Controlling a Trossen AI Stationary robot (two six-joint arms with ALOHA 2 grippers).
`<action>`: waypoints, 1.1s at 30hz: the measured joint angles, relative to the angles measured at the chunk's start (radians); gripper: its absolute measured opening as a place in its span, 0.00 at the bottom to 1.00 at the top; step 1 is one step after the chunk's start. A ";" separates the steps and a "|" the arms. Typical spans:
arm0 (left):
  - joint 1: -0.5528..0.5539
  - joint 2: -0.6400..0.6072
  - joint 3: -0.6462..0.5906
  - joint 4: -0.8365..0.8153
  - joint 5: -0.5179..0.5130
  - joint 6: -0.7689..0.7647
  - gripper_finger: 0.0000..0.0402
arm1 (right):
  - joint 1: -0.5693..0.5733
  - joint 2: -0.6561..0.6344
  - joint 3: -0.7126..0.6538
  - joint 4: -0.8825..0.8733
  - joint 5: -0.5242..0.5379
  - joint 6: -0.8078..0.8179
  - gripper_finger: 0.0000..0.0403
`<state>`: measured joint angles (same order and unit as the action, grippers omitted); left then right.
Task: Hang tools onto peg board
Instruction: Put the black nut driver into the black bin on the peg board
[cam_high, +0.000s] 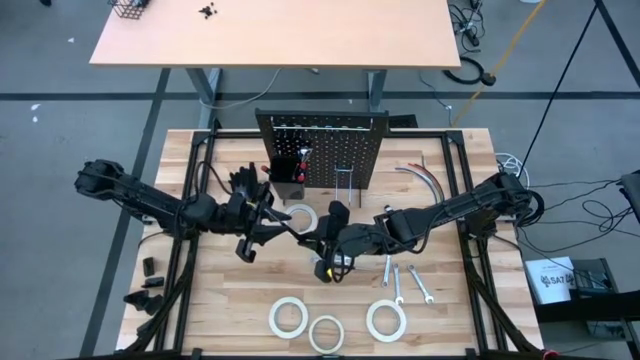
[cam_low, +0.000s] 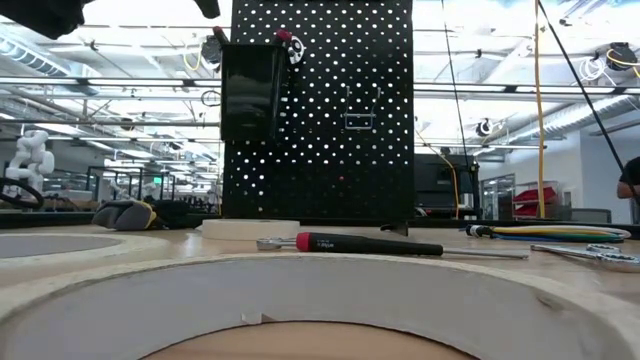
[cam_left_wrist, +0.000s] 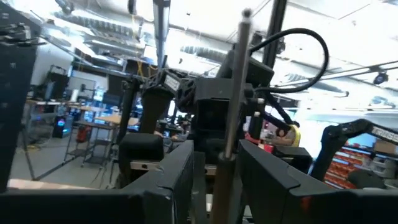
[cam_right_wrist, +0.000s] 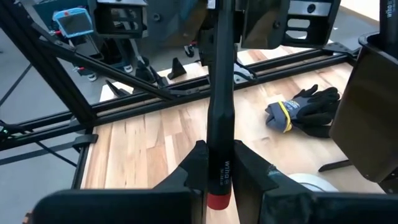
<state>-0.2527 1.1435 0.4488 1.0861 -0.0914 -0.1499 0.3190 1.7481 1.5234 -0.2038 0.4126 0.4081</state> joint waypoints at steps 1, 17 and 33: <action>0.000 0.000 0.000 -0.006 -0.009 0.000 0.30 | -0.002 0.000 0.000 0.000 0.000 -0.001 0.09; 0.001 0.000 0.000 -0.034 -0.013 -0.029 0.05 | -0.018 -0.002 -0.001 -0.001 -0.028 -0.259 0.25; 0.054 -0.171 0.000 -0.281 0.017 -0.656 0.04 | 0.056 -0.125 0.000 0.001 -0.048 -1.220 0.45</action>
<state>-0.1988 0.9727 0.4488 0.8047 -0.0740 -0.8056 0.3750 1.6233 1.5231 -0.2027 0.3650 -0.8120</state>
